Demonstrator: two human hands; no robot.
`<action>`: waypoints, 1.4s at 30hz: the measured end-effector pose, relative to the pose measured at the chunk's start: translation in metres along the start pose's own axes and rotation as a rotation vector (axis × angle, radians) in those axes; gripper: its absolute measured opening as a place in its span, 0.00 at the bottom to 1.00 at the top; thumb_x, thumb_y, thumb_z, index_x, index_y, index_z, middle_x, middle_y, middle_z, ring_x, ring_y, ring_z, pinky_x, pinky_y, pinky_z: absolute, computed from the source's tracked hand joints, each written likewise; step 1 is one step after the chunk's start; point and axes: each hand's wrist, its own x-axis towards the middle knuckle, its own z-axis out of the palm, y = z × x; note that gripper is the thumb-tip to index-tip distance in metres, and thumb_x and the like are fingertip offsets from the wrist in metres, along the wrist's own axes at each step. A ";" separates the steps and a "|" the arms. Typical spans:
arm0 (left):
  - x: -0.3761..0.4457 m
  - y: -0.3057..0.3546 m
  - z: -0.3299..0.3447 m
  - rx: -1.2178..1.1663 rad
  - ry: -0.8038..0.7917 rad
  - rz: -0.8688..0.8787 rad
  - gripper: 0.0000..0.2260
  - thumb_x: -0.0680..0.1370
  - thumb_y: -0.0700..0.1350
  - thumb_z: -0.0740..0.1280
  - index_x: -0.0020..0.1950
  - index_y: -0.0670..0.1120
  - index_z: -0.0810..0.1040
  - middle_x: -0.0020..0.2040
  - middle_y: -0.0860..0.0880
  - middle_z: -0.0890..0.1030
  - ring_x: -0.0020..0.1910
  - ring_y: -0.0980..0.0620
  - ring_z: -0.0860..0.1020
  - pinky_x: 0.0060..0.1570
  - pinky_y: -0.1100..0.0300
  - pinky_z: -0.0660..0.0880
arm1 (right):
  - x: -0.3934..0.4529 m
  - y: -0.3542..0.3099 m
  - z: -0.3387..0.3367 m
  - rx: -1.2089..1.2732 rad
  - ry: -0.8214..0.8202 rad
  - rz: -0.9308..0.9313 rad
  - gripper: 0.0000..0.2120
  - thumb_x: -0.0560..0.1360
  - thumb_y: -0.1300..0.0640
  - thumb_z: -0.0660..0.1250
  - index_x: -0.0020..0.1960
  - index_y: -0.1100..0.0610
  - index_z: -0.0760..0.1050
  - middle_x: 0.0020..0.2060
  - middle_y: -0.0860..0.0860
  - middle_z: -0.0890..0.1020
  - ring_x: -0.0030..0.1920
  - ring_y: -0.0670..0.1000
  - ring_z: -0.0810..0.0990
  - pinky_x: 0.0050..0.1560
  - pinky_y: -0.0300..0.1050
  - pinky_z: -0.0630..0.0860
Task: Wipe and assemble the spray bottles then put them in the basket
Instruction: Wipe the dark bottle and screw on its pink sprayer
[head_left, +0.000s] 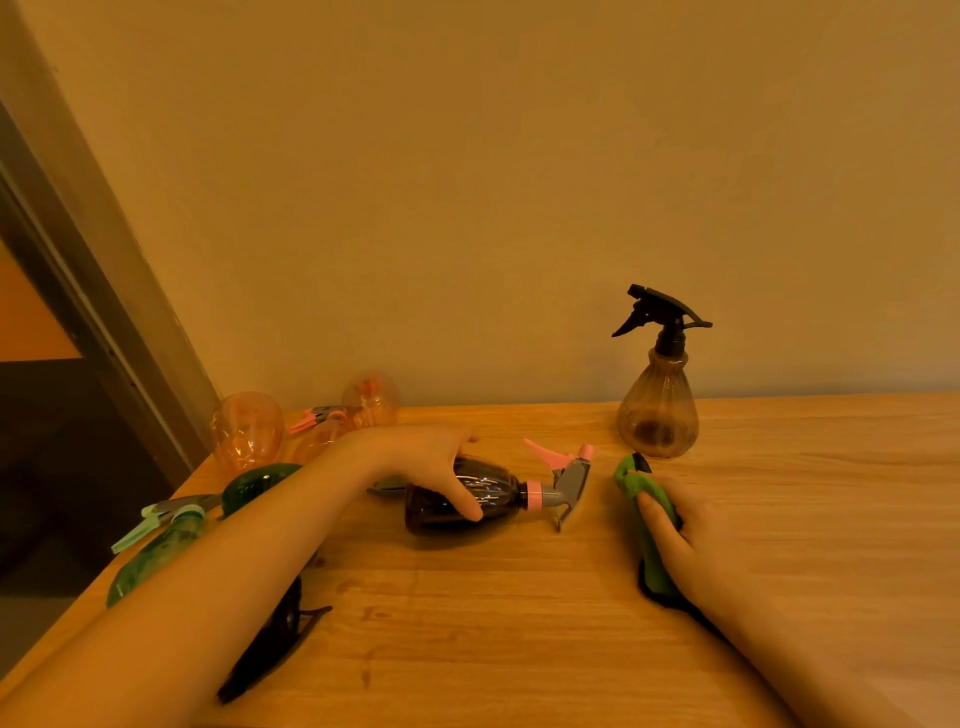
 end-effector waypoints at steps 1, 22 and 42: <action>0.000 0.001 -0.001 0.040 -0.038 -0.008 0.39 0.66 0.60 0.75 0.72 0.50 0.64 0.67 0.52 0.72 0.62 0.51 0.73 0.62 0.54 0.72 | 0.000 0.000 0.000 -0.003 0.000 0.004 0.07 0.79 0.49 0.60 0.54 0.41 0.75 0.41 0.37 0.81 0.42 0.42 0.79 0.39 0.33 0.71; 0.025 0.003 0.083 -1.077 0.730 -0.013 0.32 0.61 0.45 0.81 0.60 0.53 0.70 0.58 0.54 0.76 0.59 0.54 0.74 0.59 0.56 0.72 | 0.001 0.004 -0.001 0.087 0.116 0.102 0.12 0.75 0.43 0.60 0.37 0.47 0.74 0.30 0.54 0.77 0.31 0.56 0.76 0.33 0.52 0.71; -0.054 -0.021 -0.002 -0.781 0.828 0.253 0.22 0.73 0.36 0.70 0.63 0.51 0.68 0.65 0.53 0.72 0.62 0.57 0.73 0.55 0.64 0.74 | -0.001 -0.001 0.002 0.028 0.022 -0.012 0.09 0.76 0.47 0.60 0.54 0.41 0.75 0.45 0.36 0.80 0.44 0.40 0.79 0.42 0.30 0.71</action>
